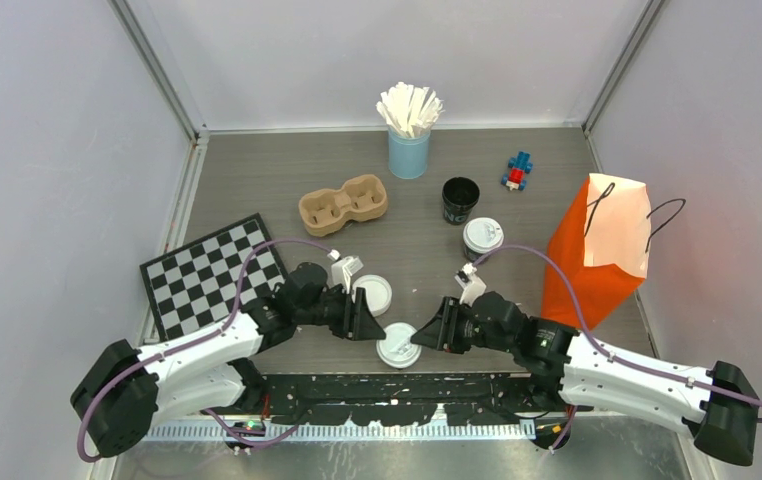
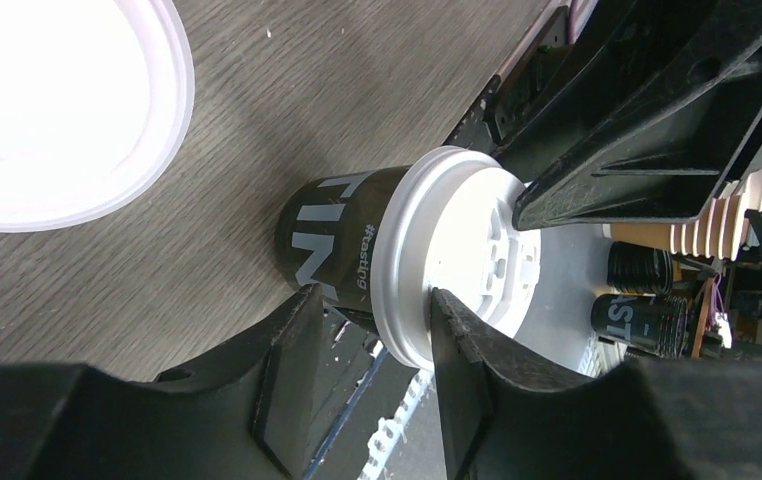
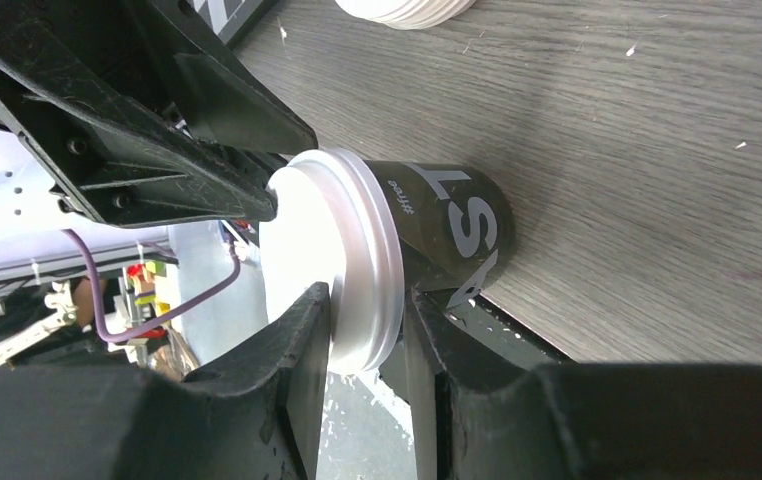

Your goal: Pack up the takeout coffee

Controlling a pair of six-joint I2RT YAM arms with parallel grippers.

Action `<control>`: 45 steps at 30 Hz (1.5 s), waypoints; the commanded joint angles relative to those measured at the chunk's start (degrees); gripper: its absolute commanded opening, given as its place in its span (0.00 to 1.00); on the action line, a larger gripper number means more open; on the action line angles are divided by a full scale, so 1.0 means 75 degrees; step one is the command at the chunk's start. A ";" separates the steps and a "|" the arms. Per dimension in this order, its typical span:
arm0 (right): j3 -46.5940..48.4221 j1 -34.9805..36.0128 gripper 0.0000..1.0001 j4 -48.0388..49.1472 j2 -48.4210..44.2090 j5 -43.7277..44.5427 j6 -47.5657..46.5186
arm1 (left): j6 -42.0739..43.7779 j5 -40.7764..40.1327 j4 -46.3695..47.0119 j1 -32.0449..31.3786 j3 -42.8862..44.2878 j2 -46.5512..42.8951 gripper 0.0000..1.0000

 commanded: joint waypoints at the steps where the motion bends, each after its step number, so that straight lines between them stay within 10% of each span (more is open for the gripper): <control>1: -0.0400 0.0050 0.35 -0.0227 -0.0284 0.0427 0.0117 | 0.0068 -0.0222 -0.0127 -0.0050 -0.0375 0.0039 0.44; 38: -0.0791 0.0057 0.33 0.0050 -0.0342 0.0885 -0.0352 | -0.0978 -0.0415 0.0775 -0.0128 -0.1217 -0.0827 0.40; 45: -0.0097 0.0057 0.33 0.0207 0.0285 0.0712 -0.0666 | -0.0807 -0.0441 0.0713 -0.0128 -0.0972 -0.0857 0.56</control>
